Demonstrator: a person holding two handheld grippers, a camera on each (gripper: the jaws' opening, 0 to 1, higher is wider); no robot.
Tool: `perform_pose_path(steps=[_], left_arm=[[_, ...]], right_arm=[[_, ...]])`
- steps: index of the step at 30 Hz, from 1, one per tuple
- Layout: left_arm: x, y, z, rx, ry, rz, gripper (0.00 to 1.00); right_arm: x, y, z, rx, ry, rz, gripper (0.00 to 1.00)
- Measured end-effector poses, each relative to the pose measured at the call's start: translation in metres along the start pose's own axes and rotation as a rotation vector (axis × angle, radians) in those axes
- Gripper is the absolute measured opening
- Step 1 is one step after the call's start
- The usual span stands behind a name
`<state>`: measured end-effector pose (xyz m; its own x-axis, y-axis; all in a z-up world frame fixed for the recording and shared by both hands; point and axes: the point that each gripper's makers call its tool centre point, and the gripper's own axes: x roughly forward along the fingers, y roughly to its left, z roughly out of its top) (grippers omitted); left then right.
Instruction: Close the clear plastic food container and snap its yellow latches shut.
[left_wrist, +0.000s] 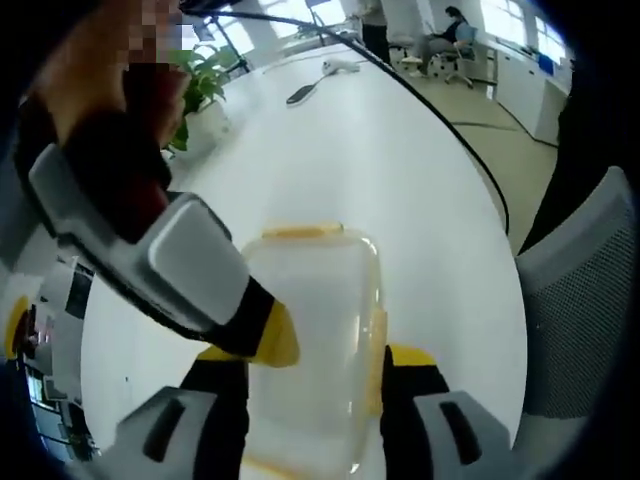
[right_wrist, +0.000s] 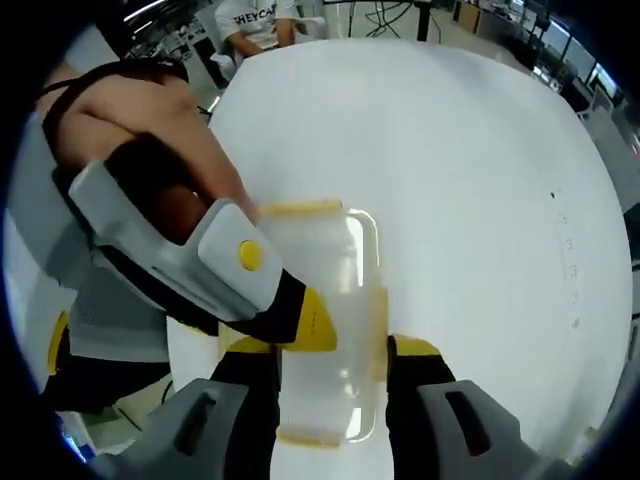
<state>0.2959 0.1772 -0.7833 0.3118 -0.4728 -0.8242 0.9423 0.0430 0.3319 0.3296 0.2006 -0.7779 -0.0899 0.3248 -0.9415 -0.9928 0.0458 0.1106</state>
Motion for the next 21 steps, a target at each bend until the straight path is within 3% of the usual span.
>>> perform_pose_path(steps=[10,21], left_arm=[[-0.0020,-0.0007,-0.0012,0.025,0.034,0.002,0.49],[-0.0040,0.0027,0.0004,-0.030,-0.023,-0.021,0.49]], right_arm=[[-0.0026,0.0010,0.0025,-0.058,-0.100,-0.028,0.38],[-0.0056,-0.0004,0.0010,0.030,-0.246,-0.041,0.39]])
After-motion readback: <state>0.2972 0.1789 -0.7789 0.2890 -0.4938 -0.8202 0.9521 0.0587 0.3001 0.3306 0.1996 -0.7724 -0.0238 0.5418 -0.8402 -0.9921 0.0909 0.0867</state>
